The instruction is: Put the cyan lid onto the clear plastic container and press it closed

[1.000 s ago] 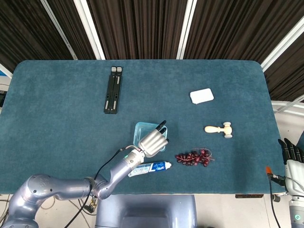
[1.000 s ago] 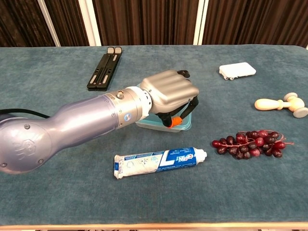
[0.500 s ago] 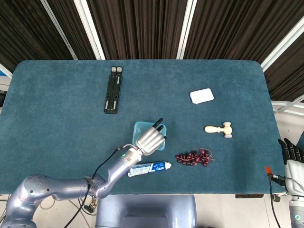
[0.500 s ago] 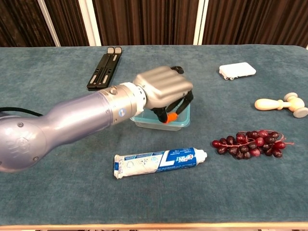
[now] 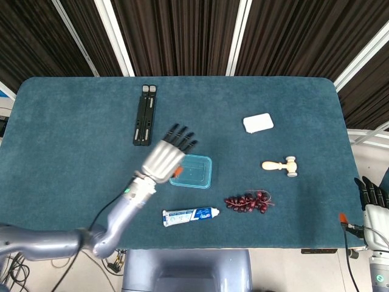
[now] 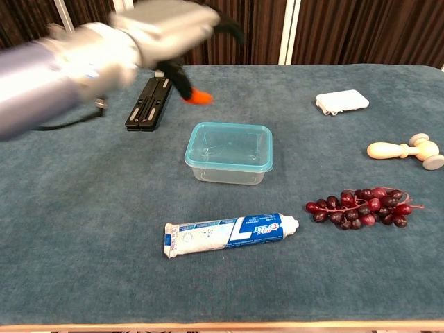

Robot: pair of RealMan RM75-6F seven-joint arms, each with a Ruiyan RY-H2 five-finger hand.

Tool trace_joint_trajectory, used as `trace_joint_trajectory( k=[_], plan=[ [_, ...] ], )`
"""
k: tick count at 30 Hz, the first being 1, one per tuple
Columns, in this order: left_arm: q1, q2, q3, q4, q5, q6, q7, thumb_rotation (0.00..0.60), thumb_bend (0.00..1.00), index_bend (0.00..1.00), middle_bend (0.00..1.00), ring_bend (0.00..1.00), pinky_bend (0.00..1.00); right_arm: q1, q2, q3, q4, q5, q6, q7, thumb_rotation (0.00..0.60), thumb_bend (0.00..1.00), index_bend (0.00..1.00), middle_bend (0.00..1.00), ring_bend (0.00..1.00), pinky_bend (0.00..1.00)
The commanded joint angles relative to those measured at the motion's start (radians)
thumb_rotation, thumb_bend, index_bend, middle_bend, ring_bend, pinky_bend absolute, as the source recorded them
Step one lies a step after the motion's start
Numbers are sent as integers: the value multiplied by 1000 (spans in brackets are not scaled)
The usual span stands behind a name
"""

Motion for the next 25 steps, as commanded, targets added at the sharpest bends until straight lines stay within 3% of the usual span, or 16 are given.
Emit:
trace_joint_trajectory(
  k=[1,5,10,14,20,25],
  plan=[
    [180,181,66,-171,13,192,-10,600,215,157,64,0,1,3,1,-5,10,-21,3,-1,600,363,35,0,0,0],
    [343,307,150,-232,72,315,-161,600,215,148,50,0,0,10,2,-19,35,-64,2,-8,600,362,35,0,0,0],
    [504,436,274,-282,134,361,-366,600,215,147,40,0,0,16,0,-27,59,-100,11,-18,600,362,36,0,0,0],
    [611,477,355,-224,222,404,-513,600,215,147,39,0,0,20,-2,-30,79,-127,20,-25,600,363,36,0,0,0],
    [727,420,377,-89,311,512,-619,600,215,145,38,0,0,21,-14,-29,93,-143,37,-35,600,362,36,0,0,0],
    [768,399,347,-33,367,576,-639,600,215,144,38,0,0,25,-18,-35,101,-156,35,-45,600,362,36,0,0,0]
  ],
)
